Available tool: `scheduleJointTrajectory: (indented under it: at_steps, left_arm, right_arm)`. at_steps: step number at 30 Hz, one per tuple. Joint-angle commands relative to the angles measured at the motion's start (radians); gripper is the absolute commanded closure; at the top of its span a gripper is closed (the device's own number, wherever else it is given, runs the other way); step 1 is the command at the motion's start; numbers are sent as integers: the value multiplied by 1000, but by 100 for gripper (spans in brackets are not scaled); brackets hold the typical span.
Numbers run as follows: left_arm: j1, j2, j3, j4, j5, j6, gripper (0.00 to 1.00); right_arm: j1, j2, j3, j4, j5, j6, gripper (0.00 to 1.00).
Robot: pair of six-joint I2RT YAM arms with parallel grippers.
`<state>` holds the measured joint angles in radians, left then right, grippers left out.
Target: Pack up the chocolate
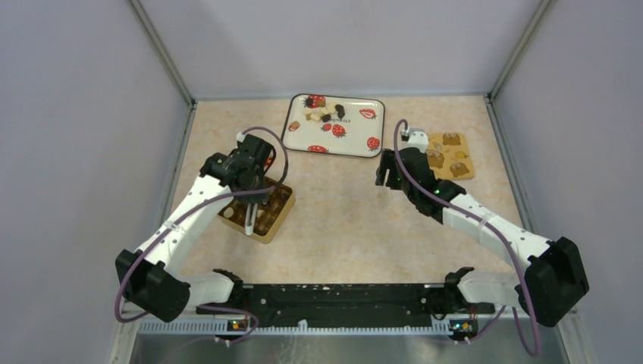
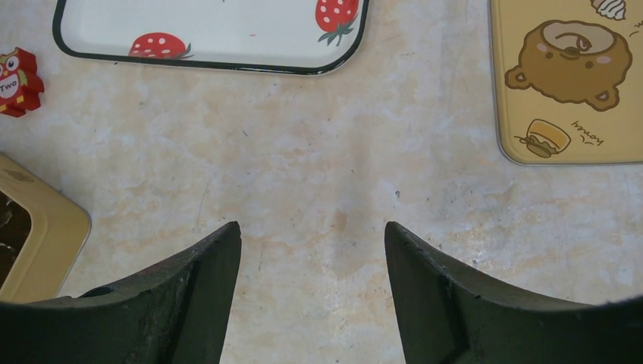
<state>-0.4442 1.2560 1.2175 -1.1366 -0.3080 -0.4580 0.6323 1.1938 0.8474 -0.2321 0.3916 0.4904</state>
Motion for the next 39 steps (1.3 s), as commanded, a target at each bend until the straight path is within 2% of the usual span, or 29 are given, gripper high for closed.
scheduleJointTrajectory:
  at_steps: [1, 7, 19, 28, 39]
  left_arm:
    - [19, -37, -25, 48, -2, 7, 86]
    - [22, -38, -38, 93, 29, 20, 82]
    - [22, -25, -48, 107, 39, 23, 81]
    - [22, -19, -44, 105, 50, 27, 65]
    - [23, -29, -31, 97, 48, 27, 63]
  right_arm:
    - [9, -28, 25, 8, 5, 16, 32]
    - [9, -31, 27, 6, 6, 19, 32]
    - [10, -15, 23, 21, -7, 23, 32]
    - [10, -7, 20, 33, -23, 23, 32]
    - [10, -2, 18, 38, -33, 26, 32]
